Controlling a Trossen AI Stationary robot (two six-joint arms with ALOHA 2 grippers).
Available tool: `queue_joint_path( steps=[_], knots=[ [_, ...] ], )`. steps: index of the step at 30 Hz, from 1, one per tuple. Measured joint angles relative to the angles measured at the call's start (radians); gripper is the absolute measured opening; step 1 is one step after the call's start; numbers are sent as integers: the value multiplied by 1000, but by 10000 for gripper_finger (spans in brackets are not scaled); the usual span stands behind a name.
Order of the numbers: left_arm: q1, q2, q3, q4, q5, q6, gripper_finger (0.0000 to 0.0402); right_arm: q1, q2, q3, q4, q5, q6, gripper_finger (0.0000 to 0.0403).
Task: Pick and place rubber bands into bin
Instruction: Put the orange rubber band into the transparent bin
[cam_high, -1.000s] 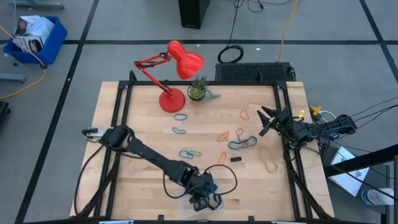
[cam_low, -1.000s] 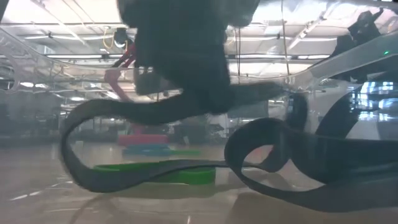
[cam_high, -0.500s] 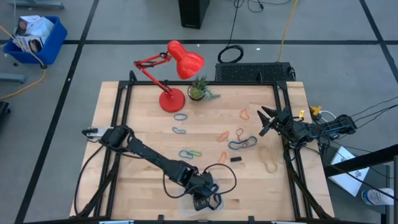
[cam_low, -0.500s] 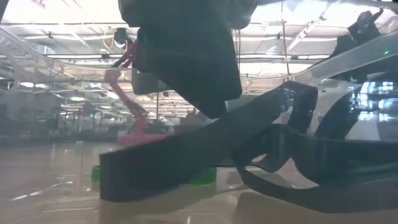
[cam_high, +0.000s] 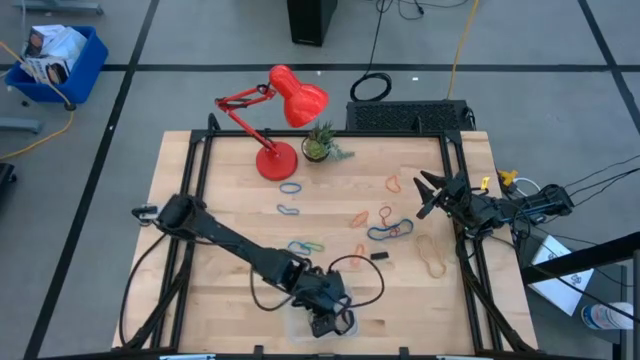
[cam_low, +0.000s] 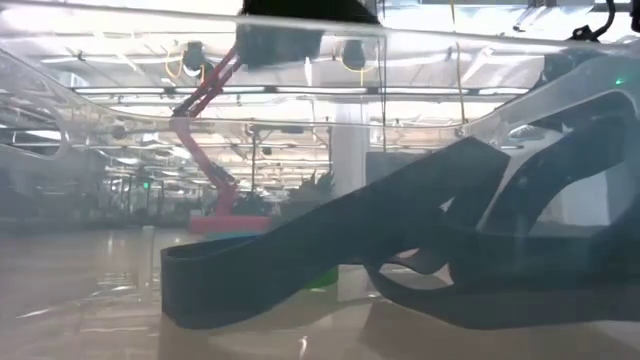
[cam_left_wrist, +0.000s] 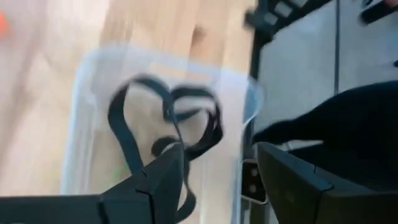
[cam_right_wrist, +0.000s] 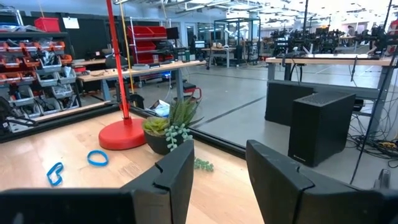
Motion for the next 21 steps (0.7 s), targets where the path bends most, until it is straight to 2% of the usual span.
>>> queue_joint_path(
  steps=[3, 6, 9, 15, 18, 21],
  knots=[
    [-9, -81, 0, -5, -97, 65, 214, 0, 0, 0, 47, -47, -16, 144],
    [-18, -174, 0, 0, -194, 149, 214, 0, 0, 0, 92, -157, -127, 144],
    [-22, -264, 0, -8, -227, 229, 214, 2, 0, 1, 155, -254, -197, 144],
    [-24, -454, 0, -57, -252, 417, 214, 3, 27, 34, 183, -284, -299, 144],
    [-25, -551, -23, -103, -291, 472, 214, 3, 80, 84, 190, -285, -370, 144],
    [-25, -658, -96, -125, -347, 496, 214, 3, 169, 152, 189, -285, -384, 144]
  ],
)
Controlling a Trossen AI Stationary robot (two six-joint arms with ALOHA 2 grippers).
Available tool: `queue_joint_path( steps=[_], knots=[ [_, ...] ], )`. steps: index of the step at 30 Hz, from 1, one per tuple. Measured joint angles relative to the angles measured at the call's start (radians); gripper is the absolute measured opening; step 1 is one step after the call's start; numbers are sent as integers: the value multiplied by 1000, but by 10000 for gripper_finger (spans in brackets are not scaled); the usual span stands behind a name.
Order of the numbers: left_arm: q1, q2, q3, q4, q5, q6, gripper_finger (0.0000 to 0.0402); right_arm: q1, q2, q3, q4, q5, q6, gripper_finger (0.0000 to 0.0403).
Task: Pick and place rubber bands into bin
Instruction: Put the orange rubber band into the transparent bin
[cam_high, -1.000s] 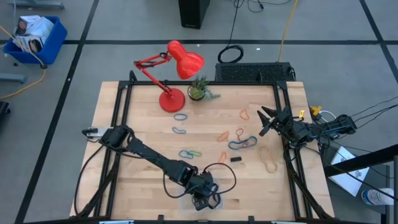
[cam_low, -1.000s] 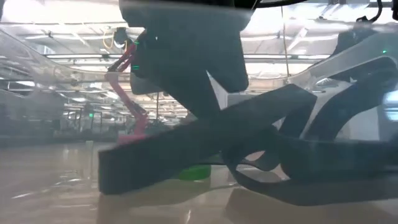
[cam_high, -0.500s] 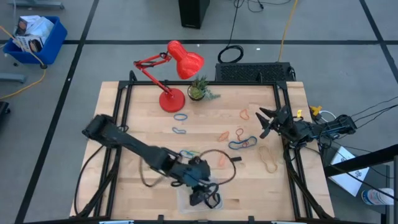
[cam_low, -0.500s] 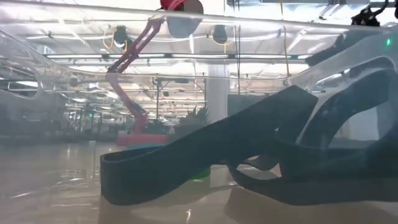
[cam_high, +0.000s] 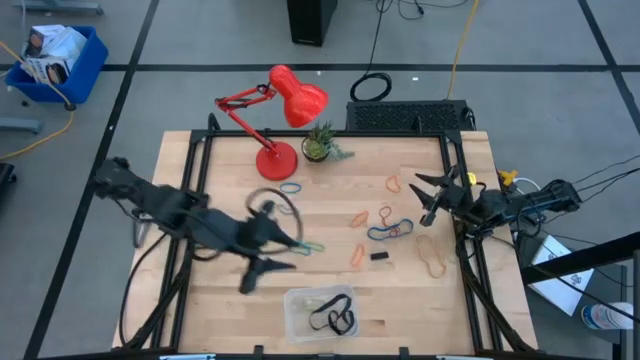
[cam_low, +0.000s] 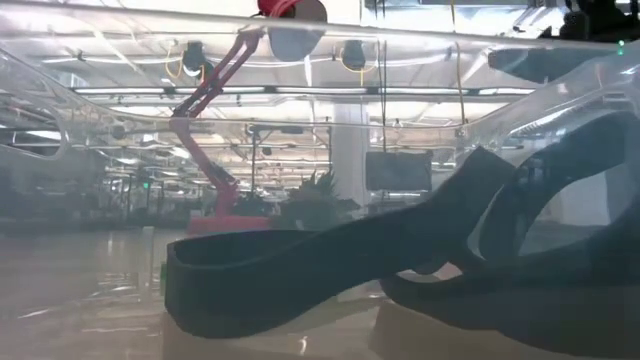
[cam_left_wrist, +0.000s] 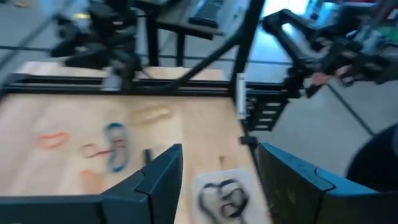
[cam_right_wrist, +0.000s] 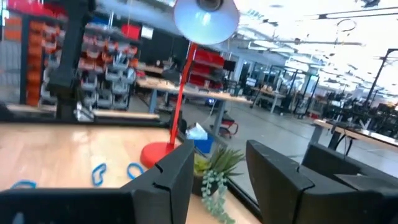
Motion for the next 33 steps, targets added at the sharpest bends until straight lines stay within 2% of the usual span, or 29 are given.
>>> queue_joint_path(
  steps=[4, 8, 14, 19, 24, 29, 33],
  knots=[
    [0, -168, -180, 24, -76, 1, 214, 0, 174, 140, -32, 0, -26, 144],
    [7, -342, -408, 151, -117, -8, 214, 9, 397, 315, -168, -3, -40, 144],
    [6, -588, -743, 316, -124, -20, 214, 68, 722, 519, -296, -23, 105, 144],
    [6, -760, -972, 434, -128, -23, 214, 99, 890, 556, -290, -178, 285, 144],
    [6, -891, -1152, 514, -166, -22, 214, 111, 1021, 556, -357, -213, 487, 144],
    [6, -957, -1272, 560, -232, -53, 214, 109, 1154, 556, -350, -247, 616, 144],
    [6, -960, -1316, 567, -237, -85, 214, 110, 1248, 556, -352, -294, 683, 144]
  ],
)
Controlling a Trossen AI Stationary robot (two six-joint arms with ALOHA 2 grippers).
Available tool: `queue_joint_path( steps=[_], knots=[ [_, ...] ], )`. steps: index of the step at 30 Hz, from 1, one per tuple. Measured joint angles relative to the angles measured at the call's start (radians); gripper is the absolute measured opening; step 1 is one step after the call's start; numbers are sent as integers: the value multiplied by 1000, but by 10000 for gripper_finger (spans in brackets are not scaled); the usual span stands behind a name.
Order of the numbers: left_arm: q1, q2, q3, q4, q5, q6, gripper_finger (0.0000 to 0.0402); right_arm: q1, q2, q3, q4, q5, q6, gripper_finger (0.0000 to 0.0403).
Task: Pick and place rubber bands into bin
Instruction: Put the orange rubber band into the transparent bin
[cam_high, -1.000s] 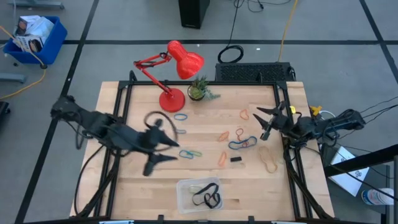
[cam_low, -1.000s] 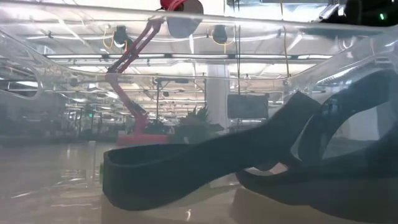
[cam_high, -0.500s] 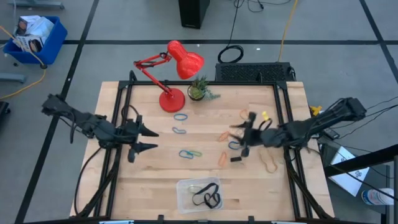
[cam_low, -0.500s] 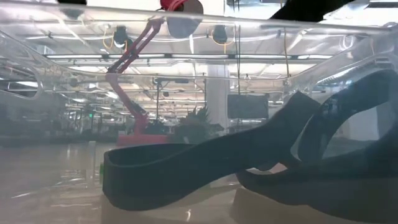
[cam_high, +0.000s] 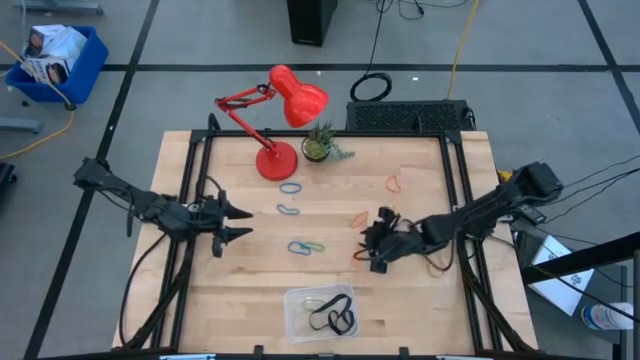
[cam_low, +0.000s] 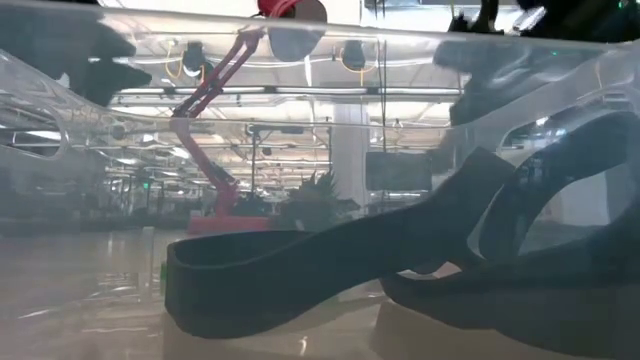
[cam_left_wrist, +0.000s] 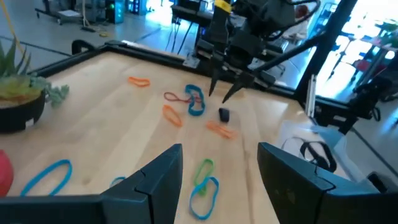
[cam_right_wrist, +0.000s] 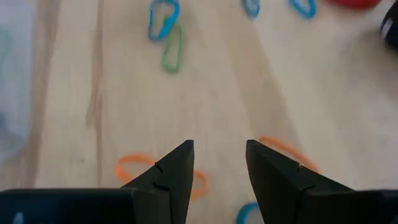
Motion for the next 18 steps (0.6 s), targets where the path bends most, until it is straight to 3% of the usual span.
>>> queue_joint_path(
  steps=[7, 18],
  knots=[
    [0, 0, -21, 30, -1, -17, 214, -2, 106, 0, 1, -77, 78, 144],
    [0, 0, -21, 33, -1, -12, 214, -2, 208, 2, 17, -75, 94, 144]
  ],
)
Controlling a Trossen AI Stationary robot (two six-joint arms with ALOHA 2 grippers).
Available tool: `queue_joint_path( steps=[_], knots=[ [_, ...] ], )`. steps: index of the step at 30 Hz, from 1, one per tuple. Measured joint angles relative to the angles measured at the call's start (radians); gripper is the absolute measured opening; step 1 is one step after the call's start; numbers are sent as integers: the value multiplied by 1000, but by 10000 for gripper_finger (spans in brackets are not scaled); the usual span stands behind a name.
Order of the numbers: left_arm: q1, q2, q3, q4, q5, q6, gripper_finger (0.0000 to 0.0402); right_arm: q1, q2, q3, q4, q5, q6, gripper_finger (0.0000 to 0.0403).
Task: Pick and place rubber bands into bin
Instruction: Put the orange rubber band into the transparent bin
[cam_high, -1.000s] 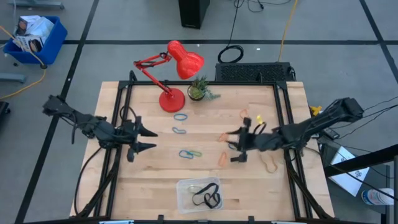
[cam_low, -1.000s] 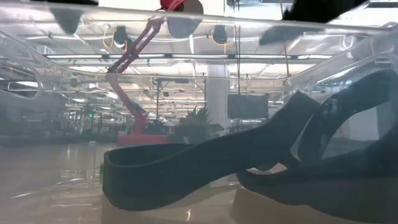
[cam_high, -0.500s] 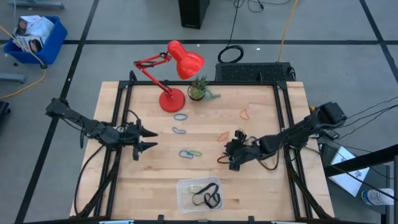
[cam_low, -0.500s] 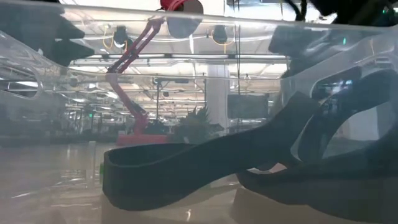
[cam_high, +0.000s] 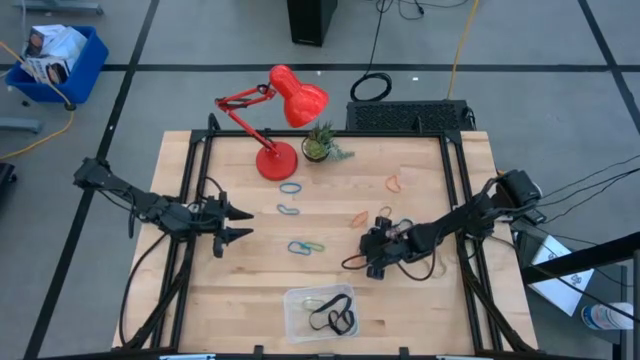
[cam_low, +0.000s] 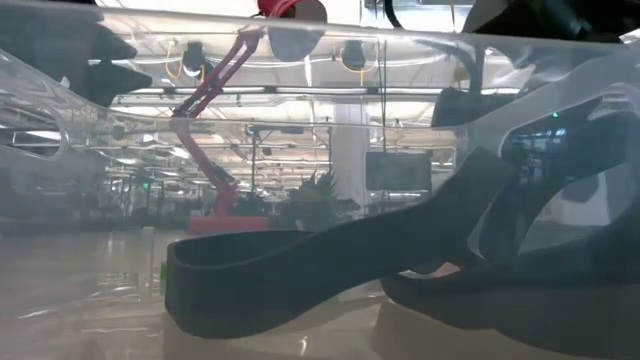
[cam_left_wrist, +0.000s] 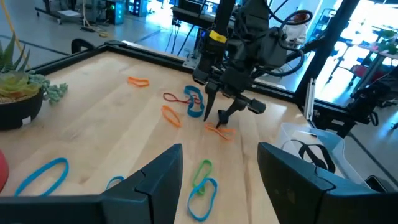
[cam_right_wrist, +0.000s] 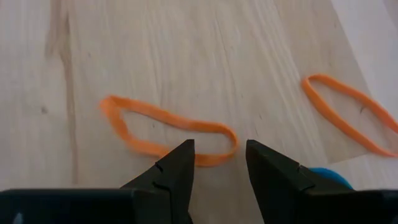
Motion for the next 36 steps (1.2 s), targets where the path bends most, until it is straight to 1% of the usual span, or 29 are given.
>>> queue_joint_path(
  steps=[2, 4, 7, 14, 18, 22, 25, 28, 29, 31, 34, 36],
  knots=[
    [0, 0, 0, 0, 0, 0, 214, -2, 15, 1, 7, 1, 2, 142],
    [0, 0, 0, 0, 0, 0, 214, -12, 22, 3, 11, -22, 3, 136],
    [0, 0, 0, 0, 0, 0, 214, -24, 21, 3, 10, -51, 3, 119],
    [0, 0, 0, -1, 0, 0, 214, -45, 16, 1, 3, -90, -8, 50],
    [0, 0, 0, -1, 0, 0, 214, -45, 17, 1, 5, -84, -20, 9],
    [0, 0, 0, -2, 0, 6, 214, -45, 8, -1, 7, -80, -12, 5],
    [0, 0, 0, -2, 0, 18, 214, -45, -30, -5, -9, -74, 7, 3],
    [0, 0, 1, -2, 0, 18, 214, -46, -107, -5, 5, -4, 33, 2],
    [0, 0, 1, -2, 0, 18, 214, -45, -137, -3, 19, 35, 33, 2],
    [0, 0, 1, -2, 0, 18, 214, -35, -194, -4, 46, 153, 23, 1],
    [0, 0, 1, -2, 0, 22, 214, -21, -266, -4, 186, 316, -57, 1],
    [0, 0, 1, -2, 0, 24, 214, -15, -310, -3, 310, 378, -155, 1]
  ],
)
